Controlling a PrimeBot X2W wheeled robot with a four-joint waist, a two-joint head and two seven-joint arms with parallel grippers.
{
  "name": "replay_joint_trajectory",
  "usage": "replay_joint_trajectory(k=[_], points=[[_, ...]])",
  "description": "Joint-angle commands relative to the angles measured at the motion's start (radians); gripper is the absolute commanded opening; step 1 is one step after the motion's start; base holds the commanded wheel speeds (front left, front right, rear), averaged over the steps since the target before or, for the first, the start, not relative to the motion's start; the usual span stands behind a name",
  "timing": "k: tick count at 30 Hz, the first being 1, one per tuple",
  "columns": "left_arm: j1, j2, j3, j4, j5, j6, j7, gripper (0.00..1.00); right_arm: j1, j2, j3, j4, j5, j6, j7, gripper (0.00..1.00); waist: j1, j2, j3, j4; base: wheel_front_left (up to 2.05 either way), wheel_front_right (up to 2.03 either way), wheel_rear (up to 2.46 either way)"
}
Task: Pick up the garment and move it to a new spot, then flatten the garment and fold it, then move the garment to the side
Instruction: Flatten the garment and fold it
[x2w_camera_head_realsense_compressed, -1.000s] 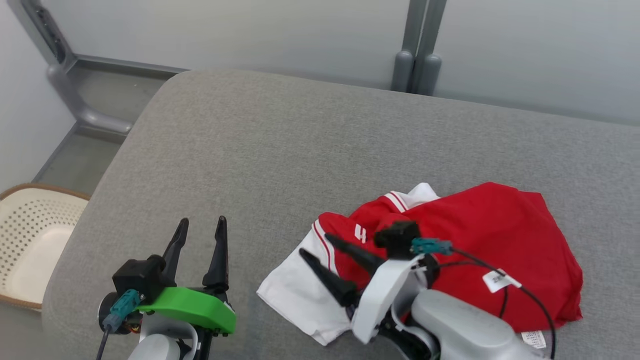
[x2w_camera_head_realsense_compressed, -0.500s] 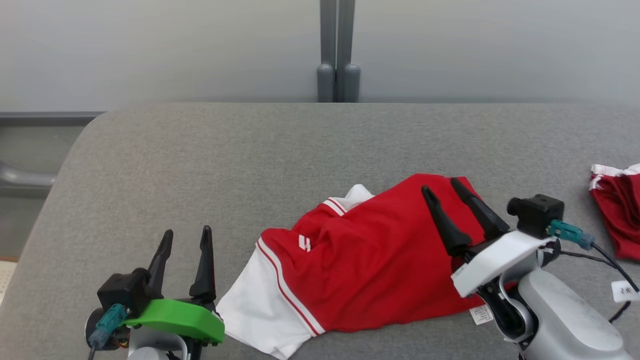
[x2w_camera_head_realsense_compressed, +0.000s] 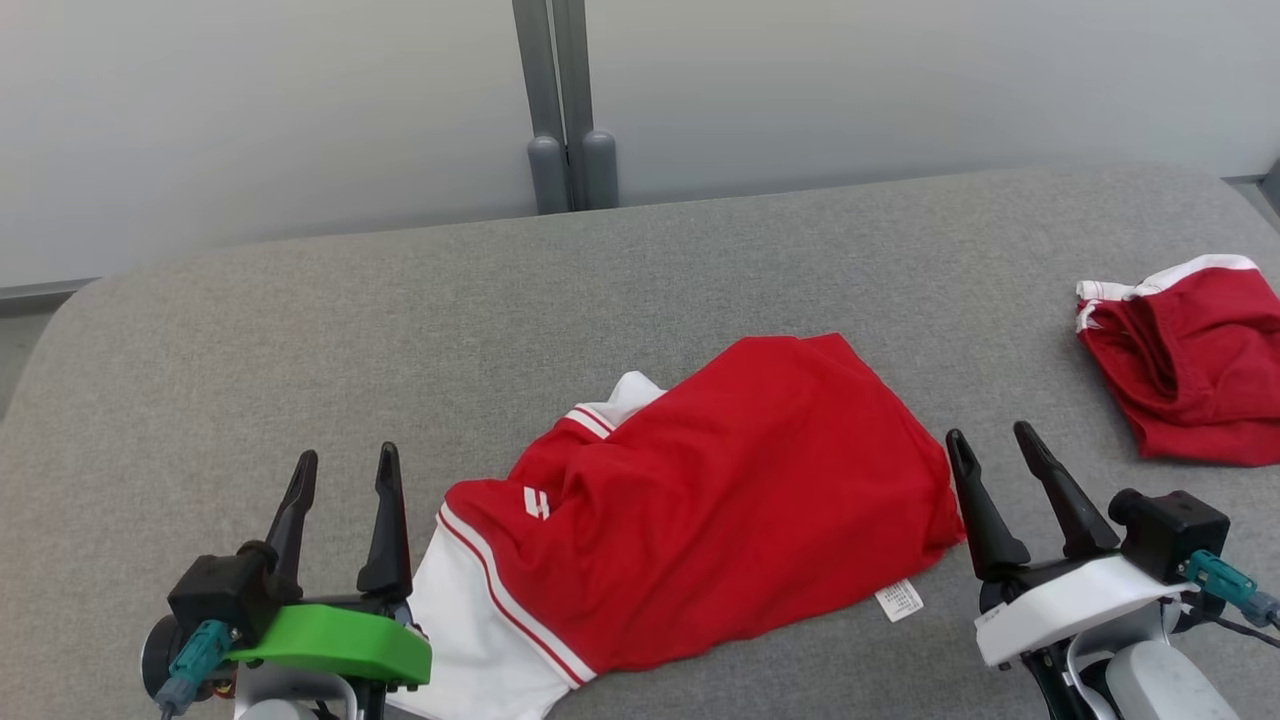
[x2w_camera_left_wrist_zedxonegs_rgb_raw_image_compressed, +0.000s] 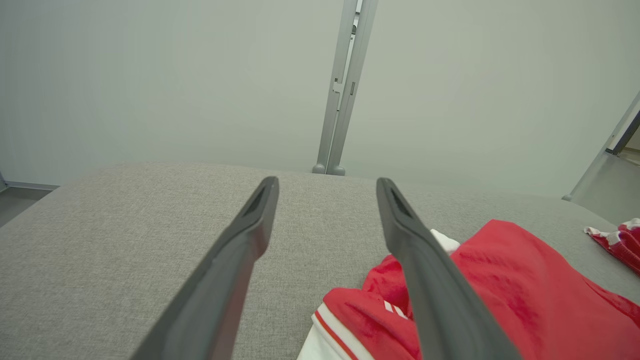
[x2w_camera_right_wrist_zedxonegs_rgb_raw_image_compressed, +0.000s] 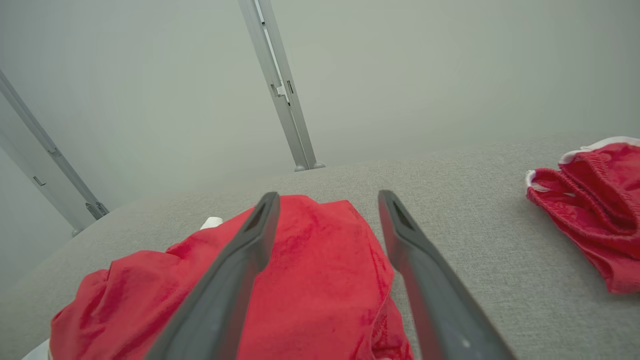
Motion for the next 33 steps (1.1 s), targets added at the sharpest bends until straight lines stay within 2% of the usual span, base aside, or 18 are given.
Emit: replay_joint_trajectory(k=[1, 6, 13, 22, 24, 25, 27, 28, 33], points=[[0.014, -0.001, 0.009, -0.005, 0.012, -0.005, -0.004, 1.0, 0.01, 0.002, -0.009, -0.007, -0.016, 0.0, 0.002, 1.0, 0.0, -0.0001, 0.003, 0.0, 0.0, 0.0, 0.0], [0.019, -0.015, 0.024, -0.011, 0.026, -0.017, -0.004, 1.0, 0.024, -0.018, -0.045, 0.004, -0.052, 0.0, 0.032, 1.0, 0.0, -0.0001, 0.004, 0.02, 0.0, 0.0, 0.0], [0.006, -0.024, 0.029, -0.003, 0.041, -0.037, -0.004, 1.0, 0.044, -0.08, 0.001, 0.101, -0.035, 0.0, 0.229, 1.0, 0.0, -0.0001, 0.025, 0.069, 0.0, 0.0, 0.0], [-0.017, -0.04, 0.036, 0.009, 0.049, -0.05, -0.004, 1.0, 0.002, -0.073, -0.009, 0.17, -0.037, 0.001, 0.266, 1.0, 0.0, -0.0001, 0.058, 0.112, 0.0, 0.0, 0.0], [-0.024, -0.043, 0.039, 0.014, 0.051, -0.055, -0.004, 1.0, -0.011, -0.073, -0.004, 0.19, -0.032, 0.001, 0.276, 0.67, 0.0, -0.0001, 0.063, 0.117, 0.0, 0.0, 0.0], [-0.027, -0.045, 0.041, 0.016, 0.052, -0.057, -0.004, 1.0, -0.017, -0.072, -0.003, 0.198, -0.029, 0.001, 0.279, 0.39, 0.0, -0.0001, 0.065, 0.119, 0.0, 0.0, 0.0], [-0.029, -0.047, 0.043, 0.02, 0.054, -0.06, -0.004, 1.0, -0.026, -0.07, -0.001, 0.213, -0.021, 0.001, 0.287, 0.04, 0.0, -0.0001, 0.068, 0.122, 0.0, 0.0, 0.0], [-0.03, -0.047, 0.045, 0.022, 0.055, -0.062, -0.004, 1.0, -0.032, -0.07, -0.001, 0.22, -0.02, 0.001, 0.285, 0.0, 0.0, -0.0001, 0.07, 0.123, 0.0, 0.0, 0.0], [-0.035, -0.049, 0.055, 0.03, 0.059, -0.069, -0.004, 1.0, -0.057, -0.068, -0.007, 0.223, 0.004, 0.001, 0.27, 0.0, 0.0, -0.0001, 0.073, 0.123, 0.0, 0.0, 0.0]])
